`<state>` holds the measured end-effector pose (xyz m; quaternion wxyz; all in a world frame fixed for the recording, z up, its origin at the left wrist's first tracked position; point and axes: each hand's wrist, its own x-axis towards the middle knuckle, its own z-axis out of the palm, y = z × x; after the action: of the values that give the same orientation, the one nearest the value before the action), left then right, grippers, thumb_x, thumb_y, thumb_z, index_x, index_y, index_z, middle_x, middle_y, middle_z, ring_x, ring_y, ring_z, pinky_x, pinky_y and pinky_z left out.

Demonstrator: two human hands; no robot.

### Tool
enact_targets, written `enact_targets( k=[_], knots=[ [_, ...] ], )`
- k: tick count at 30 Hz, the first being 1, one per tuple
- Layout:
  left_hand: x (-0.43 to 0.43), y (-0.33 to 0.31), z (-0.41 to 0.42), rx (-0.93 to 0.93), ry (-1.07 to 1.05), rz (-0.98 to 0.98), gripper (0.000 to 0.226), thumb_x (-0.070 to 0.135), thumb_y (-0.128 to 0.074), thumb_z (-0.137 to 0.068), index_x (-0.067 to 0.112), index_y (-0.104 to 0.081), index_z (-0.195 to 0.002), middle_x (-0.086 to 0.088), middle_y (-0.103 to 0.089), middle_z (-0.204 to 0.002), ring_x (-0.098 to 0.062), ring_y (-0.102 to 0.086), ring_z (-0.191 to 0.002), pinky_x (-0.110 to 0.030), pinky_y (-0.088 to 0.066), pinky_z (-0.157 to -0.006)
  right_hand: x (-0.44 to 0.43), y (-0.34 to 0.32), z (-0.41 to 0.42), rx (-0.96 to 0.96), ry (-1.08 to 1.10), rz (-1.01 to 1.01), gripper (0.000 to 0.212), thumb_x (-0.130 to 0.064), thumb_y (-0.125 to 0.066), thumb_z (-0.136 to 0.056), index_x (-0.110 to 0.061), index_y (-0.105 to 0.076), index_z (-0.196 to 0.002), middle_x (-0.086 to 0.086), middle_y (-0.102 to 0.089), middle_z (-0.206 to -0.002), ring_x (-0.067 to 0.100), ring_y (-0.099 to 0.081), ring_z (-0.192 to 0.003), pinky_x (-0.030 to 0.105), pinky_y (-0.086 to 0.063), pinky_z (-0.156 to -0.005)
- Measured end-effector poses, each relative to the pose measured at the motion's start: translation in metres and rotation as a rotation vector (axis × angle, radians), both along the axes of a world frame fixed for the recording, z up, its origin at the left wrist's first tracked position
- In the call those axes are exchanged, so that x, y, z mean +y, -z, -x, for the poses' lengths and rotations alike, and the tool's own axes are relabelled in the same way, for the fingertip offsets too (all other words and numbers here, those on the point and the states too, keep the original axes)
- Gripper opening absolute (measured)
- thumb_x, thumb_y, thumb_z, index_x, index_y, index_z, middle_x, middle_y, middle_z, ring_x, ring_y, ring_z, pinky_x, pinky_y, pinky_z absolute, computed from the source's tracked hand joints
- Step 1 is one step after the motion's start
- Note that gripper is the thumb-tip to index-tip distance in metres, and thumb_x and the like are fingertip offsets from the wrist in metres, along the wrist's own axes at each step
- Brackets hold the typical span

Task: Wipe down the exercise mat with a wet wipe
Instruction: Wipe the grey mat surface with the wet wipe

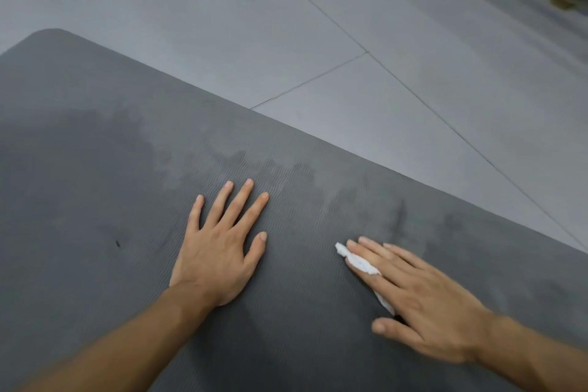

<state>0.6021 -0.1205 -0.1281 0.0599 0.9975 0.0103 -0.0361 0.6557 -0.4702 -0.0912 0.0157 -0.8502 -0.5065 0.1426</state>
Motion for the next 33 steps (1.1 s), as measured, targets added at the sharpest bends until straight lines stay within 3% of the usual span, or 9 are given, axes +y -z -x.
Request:
enact_targets(
  k=[4,8,11,13,18,23,29,33],
  knots=[
    [0.001,-0.001,-0.001,0.006,0.004,-0.015,0.063,0.06,-0.013,-0.103,0.042,-0.004,-0.163,0.013,-0.001,-0.172,-0.015,0.002,-0.159,-0.057,-0.012,-0.126,-0.001,0.008,-0.019,-0.041,0.025,0.069,0.074,-0.062,-0.025,-0.107,-0.019,-0.008,-0.165,-0.002,-0.001,-0.173,0.017,-0.003,-0.159,0.04,-0.009,-0.124],
    [0.0,-0.003,-0.001,0.012,0.005,-0.014,0.063,0.06,-0.016,-0.103,0.042,-0.006,-0.163,0.013,-0.003,-0.172,-0.015,0.001,-0.159,-0.057,-0.011,-0.126,-0.006,0.01,-0.063,-0.077,0.284,0.06,0.067,-0.061,-0.008,-0.107,-0.029,0.007,-0.164,-0.011,0.009,-0.172,0.01,0.006,-0.158,0.035,-0.001,-0.126],
    [0.0,-0.003,-0.001,0.012,0.01,-0.002,0.063,0.062,-0.014,-0.103,0.043,-0.006,-0.163,0.014,-0.003,-0.172,-0.015,0.002,-0.159,-0.057,-0.01,-0.126,-0.014,0.009,-0.089,-0.062,0.46,0.091,0.073,-0.067,0.007,-0.099,-0.031,0.012,-0.163,-0.015,0.014,-0.17,0.004,0.016,-0.155,0.036,-0.003,-0.128],
    [0.001,-0.002,-0.002,0.009,0.009,-0.01,0.066,0.069,-0.013,-0.102,0.044,-0.005,-0.162,0.014,-0.001,-0.172,-0.015,0.003,-0.159,-0.057,-0.01,-0.126,-0.015,0.004,-0.089,-0.057,0.486,0.071,0.074,-0.066,0.006,-0.099,-0.029,0.011,-0.163,-0.014,0.014,-0.17,0.004,0.017,-0.155,0.039,-0.006,-0.129],
    [0.001,-0.002,-0.001,0.012,0.015,-0.021,0.075,0.08,-0.016,-0.097,0.044,-0.003,-0.162,0.014,0.001,-0.172,-0.015,0.005,-0.159,-0.059,-0.01,-0.126,-0.024,-0.003,-0.027,-0.034,0.171,-0.044,0.068,-0.055,-0.021,-0.109,-0.02,-0.007,-0.165,-0.004,-0.003,-0.173,0.018,-0.005,-0.159,0.038,-0.008,-0.126],
    [0.0,-0.002,-0.001,0.016,0.012,-0.016,0.073,0.079,-0.016,-0.097,0.046,-0.005,-0.162,0.016,0.001,-0.172,-0.015,0.005,-0.159,-0.058,-0.008,-0.126,-0.048,0.008,0.007,-0.026,0.002,0.054,0.066,-0.053,-0.024,-0.11,-0.017,-0.013,-0.165,-0.001,-0.005,-0.173,0.019,-0.006,-0.159,0.041,-0.013,-0.123],
    [0.0,-0.007,-0.005,0.063,0.011,0.02,0.073,0.08,-0.014,-0.095,0.05,-0.004,-0.16,0.021,0.005,-0.17,-0.01,0.008,-0.158,-0.052,-0.002,-0.126,-0.06,0.007,-0.063,-0.084,0.418,0.109,0.068,-0.059,0.0,-0.104,-0.027,0.006,-0.164,-0.008,0.009,-0.172,0.006,0.018,-0.155,0.033,0.003,-0.128],
    [-0.011,-0.011,-0.003,0.052,0.038,-0.008,0.071,0.074,-0.013,-0.098,0.044,-0.01,-0.162,0.017,0.0,-0.171,-0.011,0.005,-0.158,-0.047,0.003,-0.127,-0.074,0.004,-0.079,-0.06,0.57,0.095,0.072,-0.06,-0.001,-0.103,-0.023,0.001,-0.165,-0.003,0.001,-0.173,0.009,0.009,-0.157,0.036,-0.001,-0.128]
  ],
)
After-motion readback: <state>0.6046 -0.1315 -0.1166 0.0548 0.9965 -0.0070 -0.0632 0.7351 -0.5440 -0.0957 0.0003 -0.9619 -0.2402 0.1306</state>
